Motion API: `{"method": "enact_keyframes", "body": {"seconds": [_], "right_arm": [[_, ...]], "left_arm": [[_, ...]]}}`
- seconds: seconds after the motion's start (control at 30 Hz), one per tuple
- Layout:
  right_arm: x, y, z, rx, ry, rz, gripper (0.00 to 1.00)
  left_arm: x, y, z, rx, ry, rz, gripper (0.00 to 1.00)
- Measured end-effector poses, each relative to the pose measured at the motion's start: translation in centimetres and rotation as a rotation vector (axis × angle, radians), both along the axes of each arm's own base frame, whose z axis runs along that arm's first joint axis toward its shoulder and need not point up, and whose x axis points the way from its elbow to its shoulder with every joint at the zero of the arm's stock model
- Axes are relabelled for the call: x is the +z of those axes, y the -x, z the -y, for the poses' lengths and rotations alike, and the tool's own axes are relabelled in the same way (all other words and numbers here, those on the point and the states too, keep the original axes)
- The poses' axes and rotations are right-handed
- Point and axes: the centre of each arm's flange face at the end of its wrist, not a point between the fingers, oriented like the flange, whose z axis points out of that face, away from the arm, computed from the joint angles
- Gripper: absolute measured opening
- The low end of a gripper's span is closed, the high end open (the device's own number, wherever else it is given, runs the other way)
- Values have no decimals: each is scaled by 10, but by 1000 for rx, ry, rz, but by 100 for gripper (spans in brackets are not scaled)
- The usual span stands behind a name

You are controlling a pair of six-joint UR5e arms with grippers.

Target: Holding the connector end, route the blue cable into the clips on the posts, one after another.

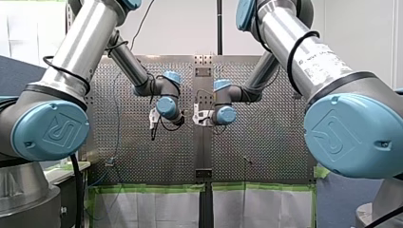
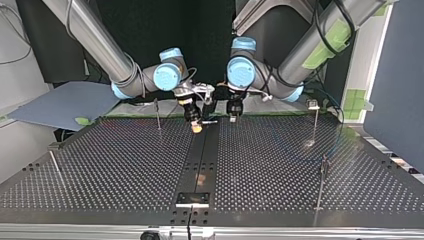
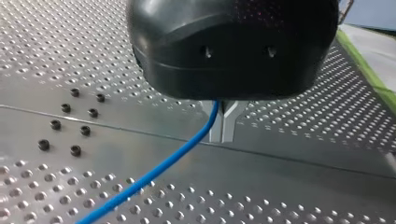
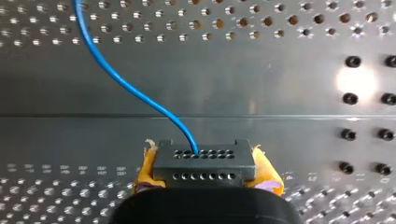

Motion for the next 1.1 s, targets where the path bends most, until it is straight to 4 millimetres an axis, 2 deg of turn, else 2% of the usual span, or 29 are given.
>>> {"method": "enact_keyframes", "body": {"seconds": [0.27,0.43,0.6,0.83,1.1], "right_arm": [[-25,12,-10,-5,-3,7,0],[-35,21,-10,-16,-5,8,0],[-44,32,-9,-29,-9,8,0],[-61,44,-16,-38,-19,19,0],[-75,54,-23,-45,-30,6,0]], "left_arm": [[-27,3,8,-13,-24,-31,2],[-38,5,12,-16,-33,-41,2],[-50,12,25,-20,-35,-31,2],[-56,19,40,-16,-29,6,2],[-90,32,62,-58,-10,-3,2]]}}
